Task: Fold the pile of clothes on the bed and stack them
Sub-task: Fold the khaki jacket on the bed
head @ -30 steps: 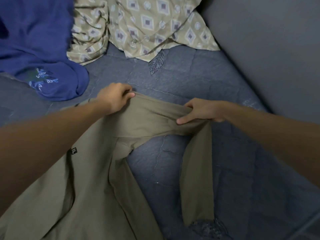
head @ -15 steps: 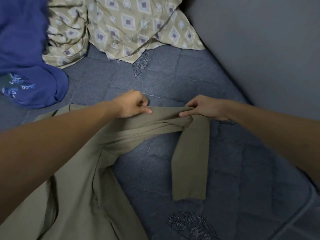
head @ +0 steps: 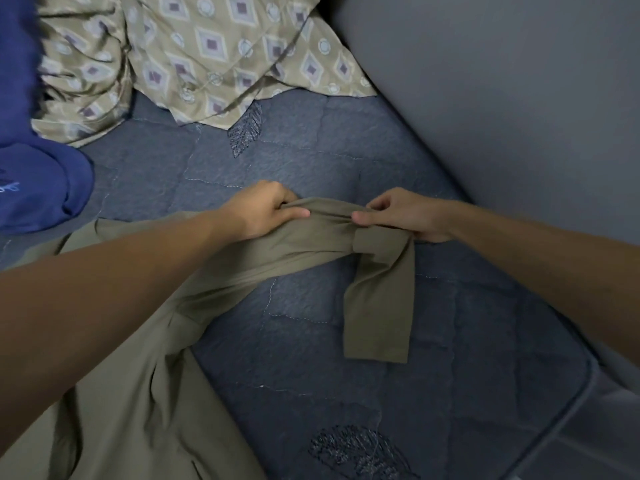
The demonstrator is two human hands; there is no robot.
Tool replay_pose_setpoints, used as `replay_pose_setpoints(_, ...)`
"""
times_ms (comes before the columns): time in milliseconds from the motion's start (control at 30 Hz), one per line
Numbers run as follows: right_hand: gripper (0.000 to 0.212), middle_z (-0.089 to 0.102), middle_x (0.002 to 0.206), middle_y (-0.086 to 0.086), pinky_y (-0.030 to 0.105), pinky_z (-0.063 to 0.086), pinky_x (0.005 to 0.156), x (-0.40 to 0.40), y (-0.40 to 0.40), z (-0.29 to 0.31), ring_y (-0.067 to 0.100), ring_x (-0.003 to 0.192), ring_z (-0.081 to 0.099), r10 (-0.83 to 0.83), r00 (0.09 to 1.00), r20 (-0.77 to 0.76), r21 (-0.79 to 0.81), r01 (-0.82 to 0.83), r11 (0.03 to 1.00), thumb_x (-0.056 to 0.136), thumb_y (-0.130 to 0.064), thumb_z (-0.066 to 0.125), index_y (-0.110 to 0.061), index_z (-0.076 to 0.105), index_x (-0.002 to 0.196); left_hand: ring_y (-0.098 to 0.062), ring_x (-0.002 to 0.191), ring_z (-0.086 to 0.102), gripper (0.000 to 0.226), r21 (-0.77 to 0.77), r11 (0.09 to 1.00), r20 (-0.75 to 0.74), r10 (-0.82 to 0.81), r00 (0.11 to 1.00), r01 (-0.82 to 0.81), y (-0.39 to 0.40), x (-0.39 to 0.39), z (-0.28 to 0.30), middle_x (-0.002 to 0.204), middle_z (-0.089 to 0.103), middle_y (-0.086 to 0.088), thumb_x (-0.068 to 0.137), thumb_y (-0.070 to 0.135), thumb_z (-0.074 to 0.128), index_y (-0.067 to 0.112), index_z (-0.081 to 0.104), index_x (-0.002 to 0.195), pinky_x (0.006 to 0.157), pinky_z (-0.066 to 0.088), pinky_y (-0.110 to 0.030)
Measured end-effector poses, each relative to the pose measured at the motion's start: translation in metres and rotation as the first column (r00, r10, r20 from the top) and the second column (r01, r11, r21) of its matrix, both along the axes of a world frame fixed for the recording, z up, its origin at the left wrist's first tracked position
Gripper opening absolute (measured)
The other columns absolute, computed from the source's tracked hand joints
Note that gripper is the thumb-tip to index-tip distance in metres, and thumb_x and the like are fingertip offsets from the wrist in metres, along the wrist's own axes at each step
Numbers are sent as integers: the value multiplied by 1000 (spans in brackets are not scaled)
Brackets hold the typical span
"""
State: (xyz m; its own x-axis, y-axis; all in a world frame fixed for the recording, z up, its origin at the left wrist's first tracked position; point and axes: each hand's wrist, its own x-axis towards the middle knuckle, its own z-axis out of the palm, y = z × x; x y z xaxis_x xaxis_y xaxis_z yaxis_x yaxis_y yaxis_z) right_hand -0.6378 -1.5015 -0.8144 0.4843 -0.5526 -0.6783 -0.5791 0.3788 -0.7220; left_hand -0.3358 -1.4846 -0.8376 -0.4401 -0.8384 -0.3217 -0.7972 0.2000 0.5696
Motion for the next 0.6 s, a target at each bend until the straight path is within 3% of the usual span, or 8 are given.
replay_pose_setpoints(100, 43, 80, 106, 6, 30, 62, 74, -18, -8, 3, 20, 96, 77, 139, 986, -87, 89, -132, 987, 71, -46, 92, -17, 82, 102, -24, 70, 55, 40, -116, 990, 32, 87, 996, -83, -1, 1, -1, 64, 53, 11, 105, 47, 56, 25, 53, 72, 63, 33, -36)
replay_pose_setpoints(167, 25, 80, 106, 0, 30, 62, 73, -28, -12, 5, 16, 96, 77, 138, 984, -116, 49, -133, 990, 89, -40, 79, -21, 79, 107, -27, 73, 54, 37, -141, 984, 32, 117, 993, -111, -1, 0, -3, 66, 52, 11, 106, 43, 55, 28, 48, 73, 64, 34, -38)
replay_pose_setpoints(233, 14, 78, 99, -10, 27, 60, 70, -35, -15, 9, 7, 91, 75, 139, 980, -140, -7, -141, 990, 101, -38, 66, -28, 75, 104, -29, 78, 57, 30, -136, 982, 14, 137, 991, -133, -2, -6, -4, 72, 57, 5, 107, 40, 55, 24, 56, 82, 69, 43, -42)
replay_pose_setpoints(367, 26, 63, 69, -25, 17, 44, 64, -39, -18, 7, -8, 64, 56, 228, 951, -210, -206, -271, 940, 104, -43, 60, -30, 64, 83, -35, 85, 62, 28, -153, 977, 0, 149, 989, -147, -5, -18, -3, 82, 65, -6, 107, 37, 54, 14, 63, 94, 76, 50, -47)
replay_pose_setpoints(500, 32, 66, 70, -22, 17, 45, 65, -48, -19, 7, -4, 66, 58, 258, 921, -292, -174, -317, 932, 92, -60, 69, -30, 76, 85, -39, 92, 63, 30, -198, 966, 45, 178, 983, -166, -6, -19, -5, 92, 69, -13, 108, 40, 50, 15, 61, 96, 76, 50, -48)
replay_pose_setpoints(600, 27, 70, 68, -17, 19, 45, 59, -54, -22, 9, 6, 64, 59, 368, 840, -398, -150, -455, 878, 93, -49, 70, -30, 76, 75, -41, 94, 63, 30, -217, 962, 75, 188, 979, -168, -7, -18, -8, 95, 69, -14, 109, 41, 48, 16, 61, 99, 73, 48, -46)
